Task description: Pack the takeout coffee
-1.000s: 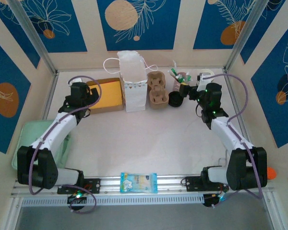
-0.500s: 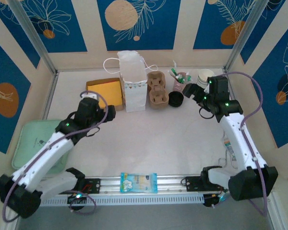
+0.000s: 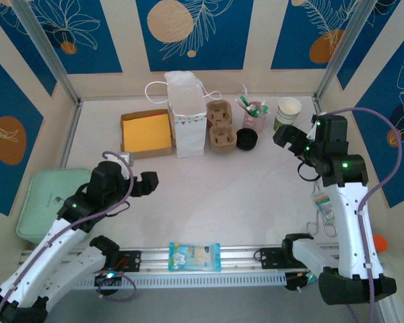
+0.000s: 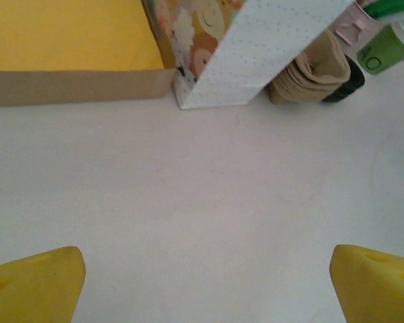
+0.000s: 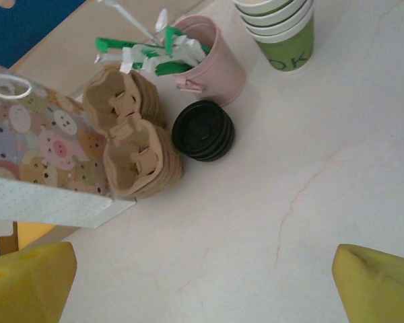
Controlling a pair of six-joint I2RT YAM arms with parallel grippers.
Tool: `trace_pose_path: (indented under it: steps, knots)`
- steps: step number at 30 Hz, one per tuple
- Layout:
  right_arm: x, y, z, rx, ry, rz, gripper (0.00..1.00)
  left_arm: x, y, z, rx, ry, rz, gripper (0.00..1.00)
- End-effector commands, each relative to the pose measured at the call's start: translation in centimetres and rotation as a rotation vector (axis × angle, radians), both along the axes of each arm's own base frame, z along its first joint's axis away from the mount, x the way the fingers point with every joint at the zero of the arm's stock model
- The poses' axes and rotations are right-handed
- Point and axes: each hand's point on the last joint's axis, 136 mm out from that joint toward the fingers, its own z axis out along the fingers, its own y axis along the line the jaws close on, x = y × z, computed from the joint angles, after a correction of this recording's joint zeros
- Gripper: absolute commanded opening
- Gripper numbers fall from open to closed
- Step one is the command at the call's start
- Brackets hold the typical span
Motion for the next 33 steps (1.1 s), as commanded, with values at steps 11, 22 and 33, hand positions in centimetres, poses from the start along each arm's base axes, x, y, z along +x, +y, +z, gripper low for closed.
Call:
trace_pose_path:
  steps: [11,22,33]
  knots:
    - [6.5,-3.6,-0.1,0.018,0.061,-0.022,0.91,1.4,-3.8,-0.9,-0.078,-0.05,-0.139,0.91]
    - [12.3,-6.2,-2.2,0.045,0.185,-0.074,0.68,1.1,-4.3,-1.9,-0.103,-0.033,-0.153,0.89]
    - [16.3,-8.0,-4.6,0.014,0.277,-0.126,0.57,0.9,-4.0,-3.5,-0.07,-0.017,-0.15,0.88]
